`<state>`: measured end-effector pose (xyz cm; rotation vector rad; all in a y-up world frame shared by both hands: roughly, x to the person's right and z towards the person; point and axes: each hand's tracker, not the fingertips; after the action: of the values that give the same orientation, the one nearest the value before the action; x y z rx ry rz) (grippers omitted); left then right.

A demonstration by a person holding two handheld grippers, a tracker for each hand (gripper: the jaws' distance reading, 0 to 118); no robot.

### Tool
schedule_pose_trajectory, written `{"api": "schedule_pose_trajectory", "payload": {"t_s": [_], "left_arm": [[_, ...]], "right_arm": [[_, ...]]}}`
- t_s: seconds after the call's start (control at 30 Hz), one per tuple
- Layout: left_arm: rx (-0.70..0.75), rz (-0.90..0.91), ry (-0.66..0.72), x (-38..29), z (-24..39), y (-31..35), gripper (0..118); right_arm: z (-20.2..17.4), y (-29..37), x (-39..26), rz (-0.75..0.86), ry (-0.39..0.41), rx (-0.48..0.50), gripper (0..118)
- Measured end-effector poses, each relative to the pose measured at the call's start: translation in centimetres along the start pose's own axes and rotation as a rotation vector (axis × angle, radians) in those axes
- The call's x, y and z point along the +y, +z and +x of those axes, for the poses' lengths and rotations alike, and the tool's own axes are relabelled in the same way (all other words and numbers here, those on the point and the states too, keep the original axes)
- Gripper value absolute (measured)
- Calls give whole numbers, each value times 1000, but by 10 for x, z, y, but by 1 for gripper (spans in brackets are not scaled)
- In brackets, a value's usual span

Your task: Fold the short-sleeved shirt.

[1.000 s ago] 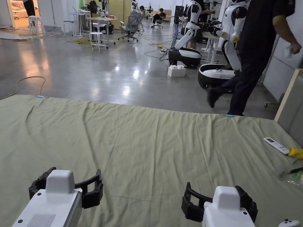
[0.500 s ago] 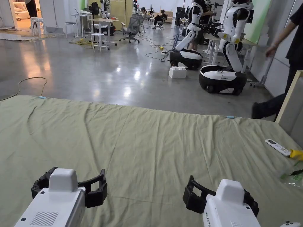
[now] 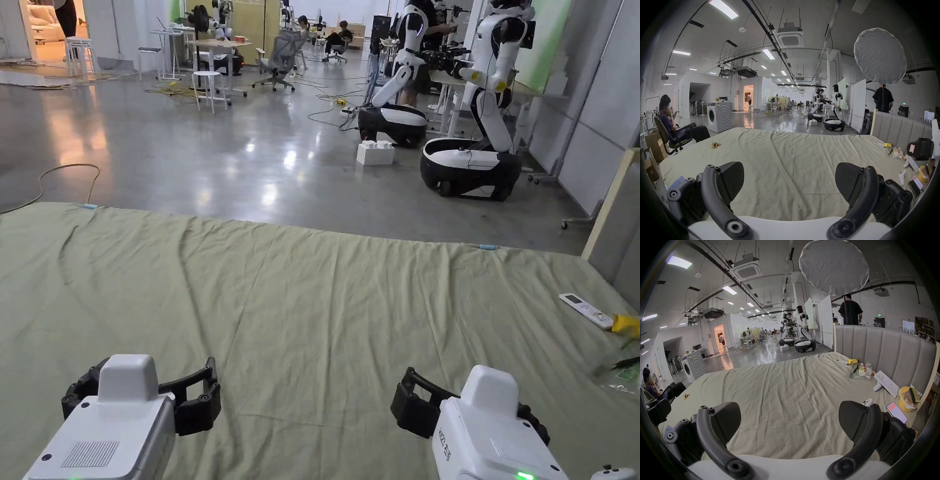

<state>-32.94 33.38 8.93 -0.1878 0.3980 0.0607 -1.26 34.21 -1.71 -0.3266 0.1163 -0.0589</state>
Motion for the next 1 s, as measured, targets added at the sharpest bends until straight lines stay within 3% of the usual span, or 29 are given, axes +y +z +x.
{"api": "schedule_pose_trajectory", "payload": {"t_s": [0.5,1.0], "left_arm": [[34,63,-52,3,2,-1,113],[4,64,-63,2,0,-4,113]], "right_arm": [[-7,-5,-3,-11,46,13,118],[-4,-8,-3,-36,25,15,118]]}}
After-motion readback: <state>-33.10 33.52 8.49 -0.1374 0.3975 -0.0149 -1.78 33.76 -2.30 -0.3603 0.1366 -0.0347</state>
